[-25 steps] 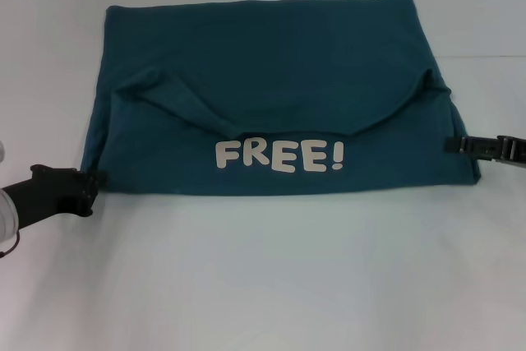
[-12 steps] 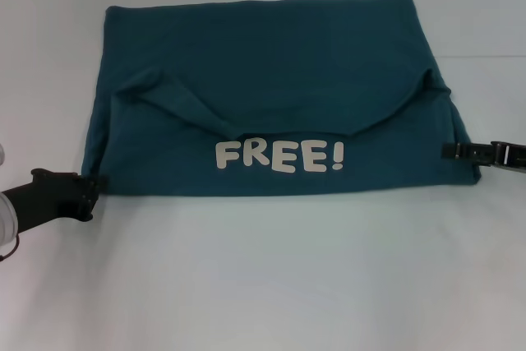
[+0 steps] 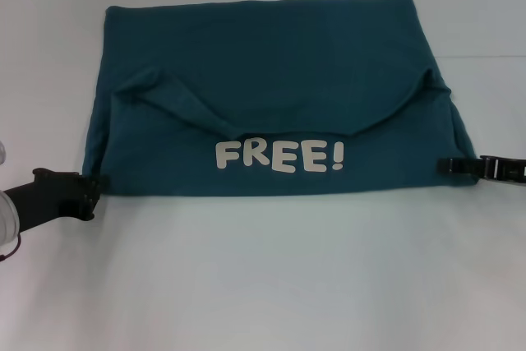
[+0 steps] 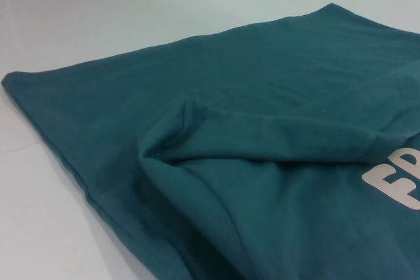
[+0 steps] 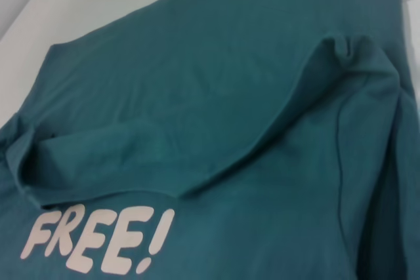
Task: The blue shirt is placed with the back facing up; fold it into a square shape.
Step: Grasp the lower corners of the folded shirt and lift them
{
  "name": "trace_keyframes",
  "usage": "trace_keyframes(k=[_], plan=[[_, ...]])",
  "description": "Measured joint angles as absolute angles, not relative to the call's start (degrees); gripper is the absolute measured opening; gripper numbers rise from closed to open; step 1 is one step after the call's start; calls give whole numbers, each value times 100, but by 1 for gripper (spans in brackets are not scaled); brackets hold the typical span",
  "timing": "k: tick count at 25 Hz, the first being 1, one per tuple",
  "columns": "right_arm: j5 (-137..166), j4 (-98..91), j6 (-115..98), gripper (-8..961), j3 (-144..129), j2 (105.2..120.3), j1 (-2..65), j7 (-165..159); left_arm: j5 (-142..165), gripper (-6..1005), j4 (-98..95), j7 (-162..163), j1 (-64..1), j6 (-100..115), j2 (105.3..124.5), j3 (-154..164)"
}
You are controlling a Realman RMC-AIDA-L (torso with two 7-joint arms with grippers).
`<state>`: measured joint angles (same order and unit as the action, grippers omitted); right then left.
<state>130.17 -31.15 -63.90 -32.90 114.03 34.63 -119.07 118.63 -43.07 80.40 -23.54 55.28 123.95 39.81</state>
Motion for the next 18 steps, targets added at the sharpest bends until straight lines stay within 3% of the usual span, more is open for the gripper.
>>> trace_keyframes(k=[3,8,11,16,18], plan=[[13017,-3116,-6355,795,-3277,11399,3423,-11930,11871,-1,-4304,8045,-2356,5528,12393,3981],[13017,-3150,-6379,552,-3257,11397,3381,-11893,11874,-2,-4298,8062,-2349,5538,12396,3982],[13017,-3136,-6393,305,-3284,11377,3376,-11875,11874,-2,-4297,8084,-2342,5550,12397,3981],[12994,-3160,-6478,100,-3280,11366,3300,-11792,11874,-2,-4321,8199,-2332,5664,12400,3977],[12963,-3175,-6597,82,-3237,11356,3250,-11725,11912,-2,-4387,8352,-2319,5881,12397,3966]])
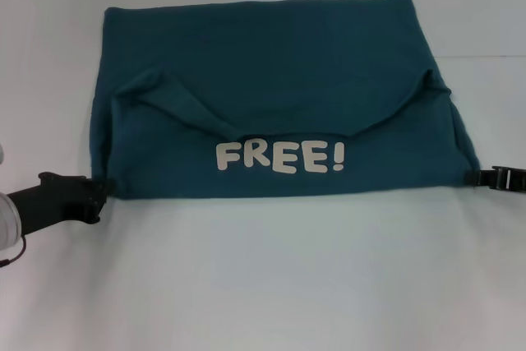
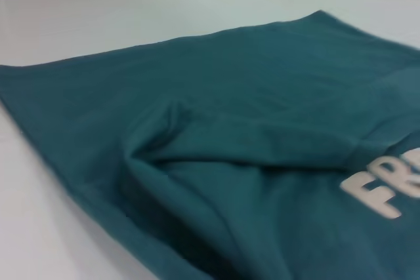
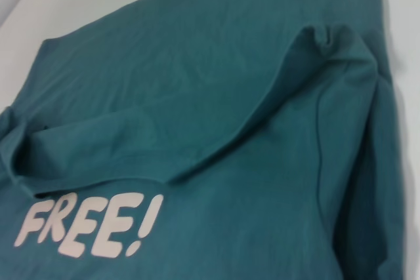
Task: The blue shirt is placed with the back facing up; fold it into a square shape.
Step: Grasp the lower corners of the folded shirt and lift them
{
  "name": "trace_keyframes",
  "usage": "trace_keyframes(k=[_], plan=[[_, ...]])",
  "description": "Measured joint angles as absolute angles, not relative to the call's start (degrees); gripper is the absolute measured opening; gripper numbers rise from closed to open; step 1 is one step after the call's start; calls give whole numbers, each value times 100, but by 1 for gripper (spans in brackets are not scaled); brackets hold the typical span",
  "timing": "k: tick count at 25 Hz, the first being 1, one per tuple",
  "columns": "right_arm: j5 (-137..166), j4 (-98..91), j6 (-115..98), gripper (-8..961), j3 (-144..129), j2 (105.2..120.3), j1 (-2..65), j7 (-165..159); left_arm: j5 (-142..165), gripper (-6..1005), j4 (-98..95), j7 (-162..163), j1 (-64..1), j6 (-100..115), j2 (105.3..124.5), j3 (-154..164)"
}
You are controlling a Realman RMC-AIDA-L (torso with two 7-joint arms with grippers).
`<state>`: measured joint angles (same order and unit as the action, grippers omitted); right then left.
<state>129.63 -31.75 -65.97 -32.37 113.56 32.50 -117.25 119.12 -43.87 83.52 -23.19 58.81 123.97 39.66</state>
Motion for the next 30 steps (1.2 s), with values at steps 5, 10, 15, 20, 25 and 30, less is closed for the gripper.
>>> trace_keyframes(k=[5,10,15,20,25,30], plan=[[12888,-3333,-7051,36,-3105,11338,3063,-11517,12023,-1,-4744,8873,-2176,6414,12393,3946],[12877,-3635,-7487,4,-3090,11342,2828,-11397,12036,-1,-5078,9404,-1962,6911,12380,3927],[12875,-3704,-7584,29,-3050,11298,2730,-11271,12041,-2,-5171,9489,-1879,6977,12400,3924],[12866,-3708,-7409,54,-2910,11303,2832,-11215,12041,-2,-5020,9481,-1934,6960,12406,3976],[12810,-3655,-7034,78,-2780,11359,3027,-11234,12041,-1,-4912,9447,-1998,6926,12394,3991],[12810,-3629,-6741,103,-2828,11438,3163,-11257,12041,-2,-4926,9440,-2006,6918,12383,3984]])
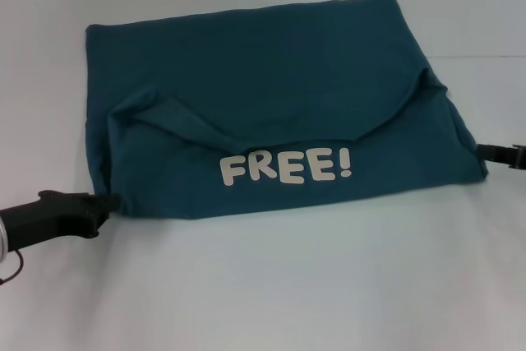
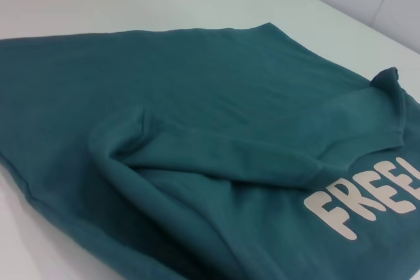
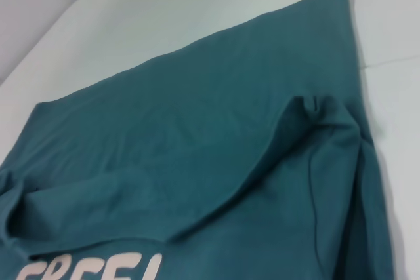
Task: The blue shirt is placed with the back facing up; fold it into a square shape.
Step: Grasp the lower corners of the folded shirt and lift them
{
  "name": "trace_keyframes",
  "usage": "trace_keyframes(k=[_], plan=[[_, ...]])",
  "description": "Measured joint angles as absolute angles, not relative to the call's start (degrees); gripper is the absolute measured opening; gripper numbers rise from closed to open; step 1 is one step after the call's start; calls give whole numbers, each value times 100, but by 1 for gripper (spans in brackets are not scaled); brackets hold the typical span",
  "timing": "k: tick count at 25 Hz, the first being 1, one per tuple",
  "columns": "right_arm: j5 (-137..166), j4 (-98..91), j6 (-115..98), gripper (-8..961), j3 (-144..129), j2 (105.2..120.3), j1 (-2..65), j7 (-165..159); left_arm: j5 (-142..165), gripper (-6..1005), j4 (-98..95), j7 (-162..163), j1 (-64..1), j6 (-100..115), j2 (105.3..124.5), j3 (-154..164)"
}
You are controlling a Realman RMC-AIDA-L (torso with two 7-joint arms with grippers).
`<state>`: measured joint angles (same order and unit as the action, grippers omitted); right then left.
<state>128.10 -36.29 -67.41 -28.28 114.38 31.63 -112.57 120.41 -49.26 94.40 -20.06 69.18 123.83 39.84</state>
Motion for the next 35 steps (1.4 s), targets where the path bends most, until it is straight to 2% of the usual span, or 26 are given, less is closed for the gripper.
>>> trace_keyframes(k=[4,9,14,23,35], plan=[[12841,-3446,-6381,123,-2979,11472,3259,-11262,12041,-2,-4934,9439,-2019,6917,12377,3979],[12845,-3255,-6058,348,-3174,11481,3317,-11267,12041,-2,-4939,9439,-2041,6916,12371,3989],[12847,-3242,-6004,393,-3204,11480,3315,-11267,12041,-2,-4940,9439,-2048,6916,12367,3990],[12847,-3147,-5882,394,-3200,11449,3303,-11267,12041,-1,-4921,9439,-2085,6917,12366,3990],[12842,-2942,-5556,391,-3215,11526,3417,-11265,12041,-1,-4905,9439,-2121,6870,12351,3990]])
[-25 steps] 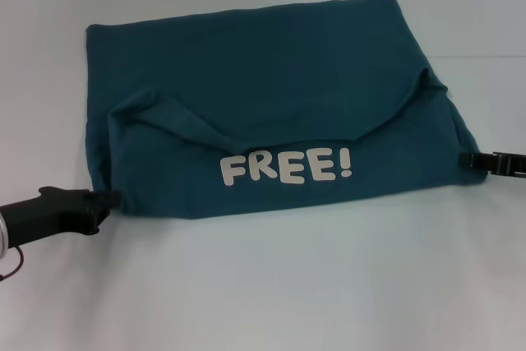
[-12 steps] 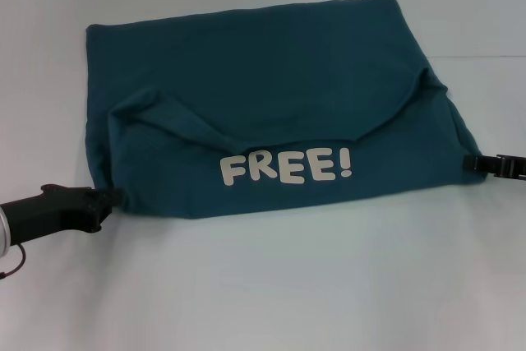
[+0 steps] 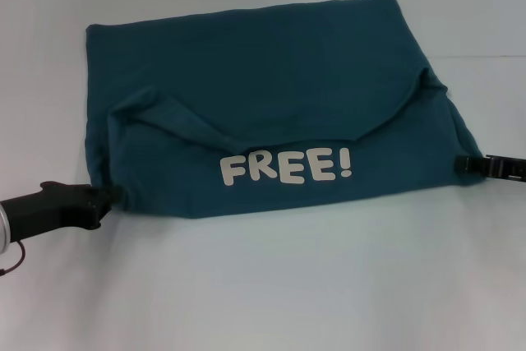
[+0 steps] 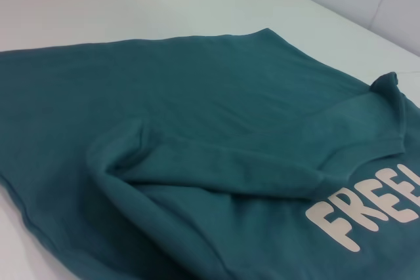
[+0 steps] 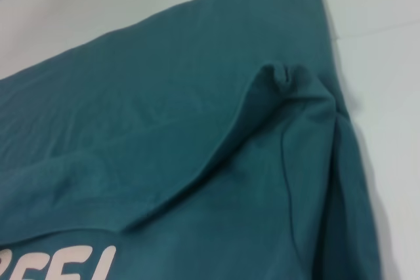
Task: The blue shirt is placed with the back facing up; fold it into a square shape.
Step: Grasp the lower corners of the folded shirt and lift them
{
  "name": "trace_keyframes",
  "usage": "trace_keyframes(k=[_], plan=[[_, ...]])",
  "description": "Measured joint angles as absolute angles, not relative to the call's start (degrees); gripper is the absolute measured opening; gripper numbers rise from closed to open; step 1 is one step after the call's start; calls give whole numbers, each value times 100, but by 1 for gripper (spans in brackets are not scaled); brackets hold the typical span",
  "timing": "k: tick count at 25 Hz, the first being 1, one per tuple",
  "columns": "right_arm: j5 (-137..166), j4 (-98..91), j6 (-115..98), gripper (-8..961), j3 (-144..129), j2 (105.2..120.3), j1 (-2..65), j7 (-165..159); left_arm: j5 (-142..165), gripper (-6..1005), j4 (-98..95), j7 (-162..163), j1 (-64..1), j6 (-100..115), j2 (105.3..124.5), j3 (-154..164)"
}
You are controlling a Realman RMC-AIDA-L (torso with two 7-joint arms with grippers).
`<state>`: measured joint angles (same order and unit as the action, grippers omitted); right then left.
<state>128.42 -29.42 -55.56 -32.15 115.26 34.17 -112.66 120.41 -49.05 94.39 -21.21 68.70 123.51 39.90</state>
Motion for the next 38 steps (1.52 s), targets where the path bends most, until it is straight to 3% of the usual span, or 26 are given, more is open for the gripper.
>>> trace_keyframes(k=[4,9,15,28,38], plan=[[12850,-2839,-5603,382,-3305,11522,3485,-11264,12067,-1,-4903,9439,-2154,6850,12340,3990],[12827,-2859,-5795,192,-3299,11498,3489,-11267,12098,-2,-4904,9439,-2179,6846,12339,3990],[12816,-2898,-5904,36,-3280,11471,3406,-11228,12102,-2,-4906,9441,-2182,6846,12340,3968],[12345,-3551,-6919,37,-3247,11419,2753,-10898,12176,-2,-5070,9766,-2015,7087,12340,3875],[12319,-3630,-7890,37,-2948,11410,2260,-10322,12182,-1,-5250,9879,-1835,8525,12302,3004]])
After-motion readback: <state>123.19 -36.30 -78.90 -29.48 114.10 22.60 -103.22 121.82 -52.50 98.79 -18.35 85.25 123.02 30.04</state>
